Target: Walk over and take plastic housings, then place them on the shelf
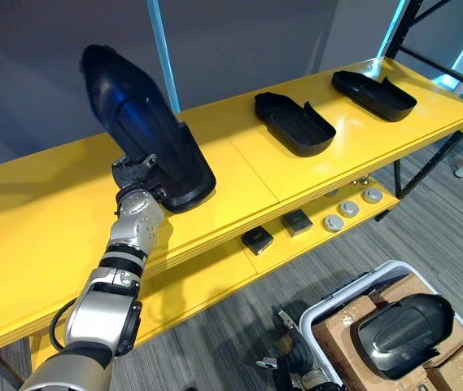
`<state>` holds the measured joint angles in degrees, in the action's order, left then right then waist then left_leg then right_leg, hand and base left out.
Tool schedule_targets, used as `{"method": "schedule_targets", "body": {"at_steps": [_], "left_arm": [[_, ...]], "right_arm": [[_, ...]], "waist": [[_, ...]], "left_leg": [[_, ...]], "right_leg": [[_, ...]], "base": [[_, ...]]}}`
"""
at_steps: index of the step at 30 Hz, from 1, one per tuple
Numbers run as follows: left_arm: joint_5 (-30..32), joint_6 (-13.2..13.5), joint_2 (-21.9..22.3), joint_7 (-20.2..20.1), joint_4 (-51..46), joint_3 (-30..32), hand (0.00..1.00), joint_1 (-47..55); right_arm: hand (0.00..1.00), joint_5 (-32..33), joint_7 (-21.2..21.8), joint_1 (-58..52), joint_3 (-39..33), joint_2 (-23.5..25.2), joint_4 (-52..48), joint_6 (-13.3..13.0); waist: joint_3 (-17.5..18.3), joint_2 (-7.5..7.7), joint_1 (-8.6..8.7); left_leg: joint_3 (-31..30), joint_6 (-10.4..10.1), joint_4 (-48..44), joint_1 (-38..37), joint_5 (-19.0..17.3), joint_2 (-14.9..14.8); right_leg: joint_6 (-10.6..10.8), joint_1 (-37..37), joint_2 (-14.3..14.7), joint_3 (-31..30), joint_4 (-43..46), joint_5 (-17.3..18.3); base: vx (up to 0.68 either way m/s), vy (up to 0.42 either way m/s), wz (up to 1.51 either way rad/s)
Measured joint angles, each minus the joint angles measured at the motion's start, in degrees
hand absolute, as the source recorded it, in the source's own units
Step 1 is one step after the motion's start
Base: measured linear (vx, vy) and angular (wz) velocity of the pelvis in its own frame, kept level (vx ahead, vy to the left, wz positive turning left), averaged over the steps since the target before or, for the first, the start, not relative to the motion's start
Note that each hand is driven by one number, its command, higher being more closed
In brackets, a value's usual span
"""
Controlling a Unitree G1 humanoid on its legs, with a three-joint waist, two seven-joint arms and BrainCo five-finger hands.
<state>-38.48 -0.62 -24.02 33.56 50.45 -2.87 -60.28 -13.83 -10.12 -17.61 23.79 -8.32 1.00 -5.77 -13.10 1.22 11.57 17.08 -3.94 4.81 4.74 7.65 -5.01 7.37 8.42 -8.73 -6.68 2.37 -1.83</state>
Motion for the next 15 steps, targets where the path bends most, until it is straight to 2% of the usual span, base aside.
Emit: {"method": "schedule_targets", "body": {"at_steps": [4, 5, 10, 15], "left_arm": [[0.80, -2.02, -1.00, 0.82, 4.16, 1.39, 1.00, -0.90], [1.30, -2.43, -1.09, 0.94, 4.66, 1.39, 0.00, -1.01], [3.20, -3.16, -4.86, 1.06, 5.86, 1.37, 0.00, -4.67], [4.32, -3.60, -6.64, 1.02, 6.17, 1.35, 0.00, -5.86]], "right_arm": [[0.00, 0.02, 0.14, -0.01, -0.02, -0.11, -0.10, -0.03], [0.00, 0.02, 0.14, -0.01, -0.02, -0.13, -0.13, -0.04], [0.00, 0.02, 0.13, 0.20, 0.04, 0.16, -0.31, -0.09], [0.00, 0.02, 0.08, 0.46, 0.25, 0.23, -0.30, -0.10]], "waist": [[-1.03, 0.49, 0.12], [-1.15, 0.54, 0.12], [-2.97, 0.98, 0.08], [-3.25, 0.99, 0.07]], "left_leg": [[0.11, 0.00, 0.04, 0.32, 0.04, 0.01], [0.10, 0.00, 0.04, 0.45, 0.04, 0.01], [0.18, 0.05, 0.04, 2.02, 0.42, -0.05], [0.35, 0.04, 0.04, 2.78, 0.42, -0.21]], "right_leg": [[0.00, 0.43, 0.01, -0.09, 0.02, 0.00], [0.00, 0.59, 0.01, -0.10, 0.03, 0.00], [-0.12, 2.20, 0.12, -0.24, 0.02, -0.42], [-0.24, 3.13, 0.32, -0.43, -0.01, -0.50]], "base": [[0.00, 0.000, 0.00], [0.00, 0.000, 0.00], [0.00, 0.000, 0.00], [0.01, 0.004, 0.00]]}}
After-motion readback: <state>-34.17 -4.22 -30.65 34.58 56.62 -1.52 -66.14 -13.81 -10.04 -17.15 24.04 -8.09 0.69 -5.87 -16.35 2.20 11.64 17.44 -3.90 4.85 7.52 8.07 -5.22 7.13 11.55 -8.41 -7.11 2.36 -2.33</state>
